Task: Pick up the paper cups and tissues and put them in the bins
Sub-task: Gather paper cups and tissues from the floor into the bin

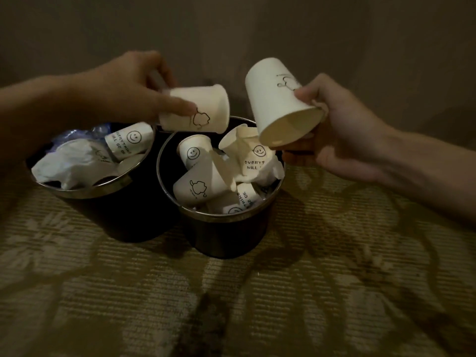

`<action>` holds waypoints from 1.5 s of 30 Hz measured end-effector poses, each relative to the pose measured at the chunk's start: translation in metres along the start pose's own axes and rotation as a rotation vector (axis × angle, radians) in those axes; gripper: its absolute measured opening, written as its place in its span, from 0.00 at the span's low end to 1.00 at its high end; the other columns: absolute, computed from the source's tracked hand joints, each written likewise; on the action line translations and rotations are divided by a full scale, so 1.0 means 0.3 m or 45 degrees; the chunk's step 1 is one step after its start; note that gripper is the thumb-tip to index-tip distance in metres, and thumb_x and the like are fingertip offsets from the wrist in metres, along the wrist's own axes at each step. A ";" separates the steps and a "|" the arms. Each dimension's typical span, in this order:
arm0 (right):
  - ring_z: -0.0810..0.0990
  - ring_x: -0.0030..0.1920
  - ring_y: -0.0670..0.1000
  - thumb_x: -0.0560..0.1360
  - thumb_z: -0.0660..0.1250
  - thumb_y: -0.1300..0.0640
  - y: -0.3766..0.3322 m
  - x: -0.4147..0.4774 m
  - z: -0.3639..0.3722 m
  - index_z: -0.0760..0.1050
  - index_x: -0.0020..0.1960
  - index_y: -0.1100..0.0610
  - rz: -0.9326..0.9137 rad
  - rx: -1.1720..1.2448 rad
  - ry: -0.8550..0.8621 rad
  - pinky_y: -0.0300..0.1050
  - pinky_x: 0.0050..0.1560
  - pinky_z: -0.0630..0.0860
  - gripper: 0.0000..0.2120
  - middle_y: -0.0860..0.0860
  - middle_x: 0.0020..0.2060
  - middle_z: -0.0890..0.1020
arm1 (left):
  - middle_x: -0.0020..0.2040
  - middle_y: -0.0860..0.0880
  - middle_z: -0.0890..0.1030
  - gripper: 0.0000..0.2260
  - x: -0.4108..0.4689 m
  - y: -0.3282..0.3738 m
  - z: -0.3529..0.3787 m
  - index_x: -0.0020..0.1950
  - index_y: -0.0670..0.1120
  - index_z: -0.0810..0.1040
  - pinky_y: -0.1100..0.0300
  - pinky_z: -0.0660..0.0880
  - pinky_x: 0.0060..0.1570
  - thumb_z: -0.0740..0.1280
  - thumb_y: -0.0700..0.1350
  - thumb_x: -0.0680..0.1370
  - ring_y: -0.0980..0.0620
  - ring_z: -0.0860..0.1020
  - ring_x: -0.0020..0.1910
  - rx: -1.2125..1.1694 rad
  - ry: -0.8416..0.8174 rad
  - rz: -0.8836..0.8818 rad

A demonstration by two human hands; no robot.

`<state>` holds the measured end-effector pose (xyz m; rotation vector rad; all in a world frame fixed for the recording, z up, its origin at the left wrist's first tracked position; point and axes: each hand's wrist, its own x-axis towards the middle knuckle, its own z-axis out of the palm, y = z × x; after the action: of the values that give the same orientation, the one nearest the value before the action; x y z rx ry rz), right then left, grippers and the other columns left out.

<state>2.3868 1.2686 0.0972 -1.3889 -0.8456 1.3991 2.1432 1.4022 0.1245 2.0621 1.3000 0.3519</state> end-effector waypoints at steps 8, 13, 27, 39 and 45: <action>0.78 0.46 0.51 0.70 0.62 0.42 0.040 0.016 0.009 0.76 0.60 0.54 -0.018 -0.197 0.000 0.46 0.44 0.74 0.23 0.53 0.46 0.83 | 0.48 0.48 0.79 0.20 -0.001 -0.144 0.203 0.58 0.56 0.65 0.56 0.72 0.38 0.67 0.63 0.73 0.52 0.76 0.39 0.709 -0.115 0.126; 0.80 0.53 0.58 0.70 0.66 0.44 0.057 0.014 0.012 0.73 0.56 0.54 -0.123 -0.453 0.139 0.52 0.48 0.78 0.19 0.55 0.54 0.80 | 0.49 0.52 0.77 0.23 0.043 -0.081 0.136 0.61 0.53 0.76 0.56 0.72 0.46 0.58 0.66 0.74 0.54 0.74 0.48 0.678 -0.045 0.286; 0.78 0.48 0.45 0.70 0.73 0.44 0.125 -0.001 0.048 0.67 0.54 0.47 -0.475 -1.212 0.164 0.46 0.44 0.82 0.19 0.40 0.51 0.73 | 0.37 0.58 0.83 0.17 0.052 0.059 0.193 0.43 0.55 0.82 0.72 0.71 0.31 0.69 0.64 0.61 0.69 0.79 0.36 0.207 -0.140 0.443; 0.66 0.57 0.43 0.71 0.71 0.42 0.234 0.050 0.042 0.70 0.60 0.49 -0.520 -1.508 0.270 0.38 0.48 0.66 0.22 0.39 0.50 0.70 | 0.37 0.60 0.74 0.13 0.142 0.012 0.270 0.49 0.50 0.81 0.68 0.67 0.33 0.75 0.55 0.69 0.62 0.75 0.37 0.615 -0.250 0.563; 0.76 0.42 0.35 0.72 0.71 0.42 0.169 -0.117 -0.064 0.73 0.50 0.44 -0.315 -1.220 0.394 0.32 0.37 0.72 0.11 0.40 0.44 0.78 | 0.24 0.53 0.73 0.14 0.111 0.197 0.287 0.32 0.51 0.76 0.62 0.63 0.26 0.68 0.57 0.74 0.59 0.74 0.26 0.501 -0.098 0.831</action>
<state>2.3941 1.2174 0.0586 -2.0352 -1.5056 0.5337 2.2468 1.3809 0.0957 2.7838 0.6486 0.3067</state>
